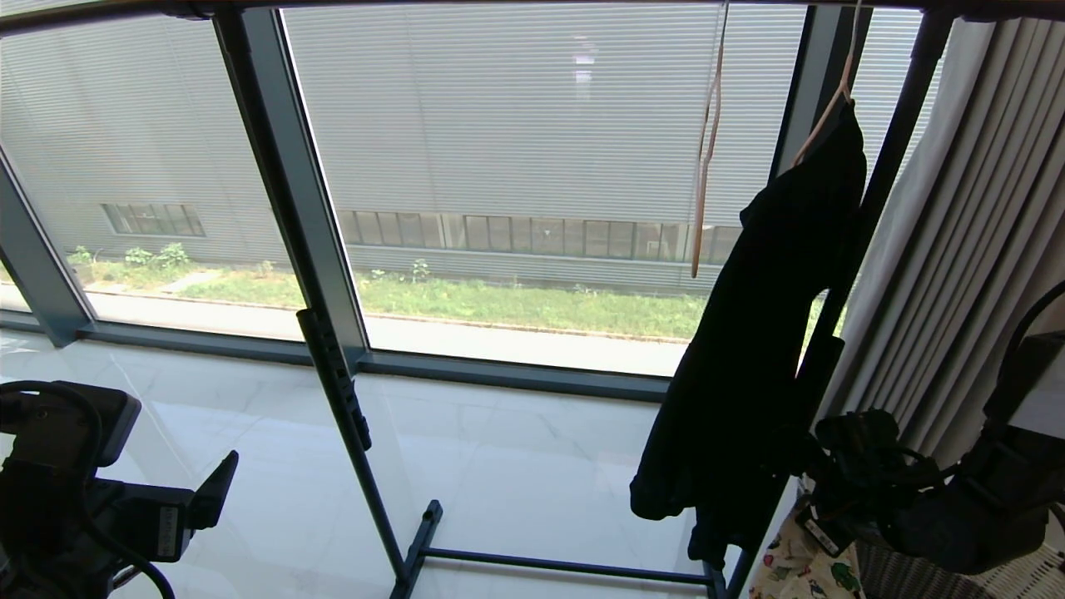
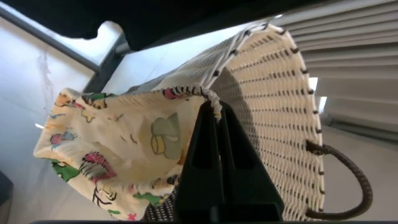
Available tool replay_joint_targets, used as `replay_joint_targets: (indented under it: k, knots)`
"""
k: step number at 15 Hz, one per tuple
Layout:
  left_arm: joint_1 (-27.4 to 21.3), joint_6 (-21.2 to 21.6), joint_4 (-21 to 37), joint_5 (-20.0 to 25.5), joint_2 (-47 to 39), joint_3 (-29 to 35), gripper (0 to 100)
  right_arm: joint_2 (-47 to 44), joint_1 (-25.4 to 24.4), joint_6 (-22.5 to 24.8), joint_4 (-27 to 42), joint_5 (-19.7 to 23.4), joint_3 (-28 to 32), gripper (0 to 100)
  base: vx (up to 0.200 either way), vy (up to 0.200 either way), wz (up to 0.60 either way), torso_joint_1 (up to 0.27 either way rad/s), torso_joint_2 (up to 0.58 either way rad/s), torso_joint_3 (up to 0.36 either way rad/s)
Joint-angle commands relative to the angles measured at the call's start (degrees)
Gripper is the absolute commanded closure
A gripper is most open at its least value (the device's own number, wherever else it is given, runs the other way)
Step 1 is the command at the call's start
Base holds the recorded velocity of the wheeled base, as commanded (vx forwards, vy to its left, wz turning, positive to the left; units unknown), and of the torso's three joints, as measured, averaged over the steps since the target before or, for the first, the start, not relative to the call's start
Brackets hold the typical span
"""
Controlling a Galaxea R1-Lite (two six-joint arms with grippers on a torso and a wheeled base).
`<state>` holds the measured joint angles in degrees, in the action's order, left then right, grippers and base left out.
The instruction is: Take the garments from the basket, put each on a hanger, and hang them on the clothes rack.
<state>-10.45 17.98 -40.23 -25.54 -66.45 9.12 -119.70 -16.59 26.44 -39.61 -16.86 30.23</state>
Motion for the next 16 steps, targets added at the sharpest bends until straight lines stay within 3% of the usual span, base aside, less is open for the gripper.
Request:
replay_joint_targets:
  k: [1, 4, 6, 8, 11, 14, 16]
  knots:
    - [-0.01, 0.04, -0.02, -0.12, 0.01, -0.24, 0, 7.99, -0.11, 0.19, -0.03, -0.10, -1.23, 100, 0.000, 0.000, 0.00, 0.000, 0.00, 0.000]
    - [-0.01, 0.04, -0.02, -0.04, 0.18, -0.77, 0, 18.89, -1.25, 0.63, 0.23, -0.81, -2.46, 100, 0.000, 0.000, 0.00, 0.000, 0.00, 0.000]
    - [-0.01, -0.05, -0.02, 0.23, 0.01, -0.59, 0, 28.82, -2.92, 2.47, 4.63, -2.39, -2.28, 100, -0.200, 0.000, 0.00, 0.005, 0.00, 0.000]
    - [-0.10, -0.49, -0.11, 2.78, -0.08, -0.51, 0, 36.03, -4.15, 3.88, 12.36, -2.30, -1.93, 100, -0.200, 0.000, 0.00, 0.005, 0.01, -0.002]
    - [-0.19, -0.23, -0.11, 7.87, 0.01, 1.16, 0, 40.95, -5.38, 3.97, 16.67, -2.30, 0.09, 100, -0.200, 0.000, 0.00, -0.002, 0.00, 0.001]
    - [-3.79, -0.49, -0.11, 8.22, -1.40, 3.80, 0, 45.17, -5.38, 3.97, 23.44, -2.30, 2.73, 100, -0.200, 0.000, 0.00, 0.002, 0.00, 0.002]
    - [-9.24, -0.58, -0.11, 8.22, -1.58, 3.80, 0, 46.66, -5.38, 3.97, 24.84, -2.30, 2.90, 100, -0.200, 0.000, 0.00, 0.002, 0.00, 0.000]
